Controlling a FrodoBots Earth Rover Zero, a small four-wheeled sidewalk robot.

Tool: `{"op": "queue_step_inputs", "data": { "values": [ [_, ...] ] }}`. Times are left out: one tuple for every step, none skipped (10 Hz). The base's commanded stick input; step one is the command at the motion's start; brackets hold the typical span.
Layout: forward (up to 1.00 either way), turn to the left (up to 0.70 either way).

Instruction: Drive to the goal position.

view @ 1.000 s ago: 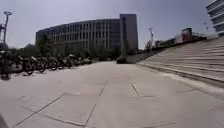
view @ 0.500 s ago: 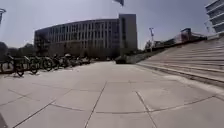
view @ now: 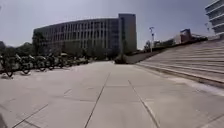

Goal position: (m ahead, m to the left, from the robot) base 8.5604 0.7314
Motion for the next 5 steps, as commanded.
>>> {"op": "queue_step_inputs", "data": {
  "values": [
    [1.0,0.0],
    [1.0,0.0],
    [1.0,0.0],
    [1.0,0.0],
    [1.0,0.0]
  ]
}}
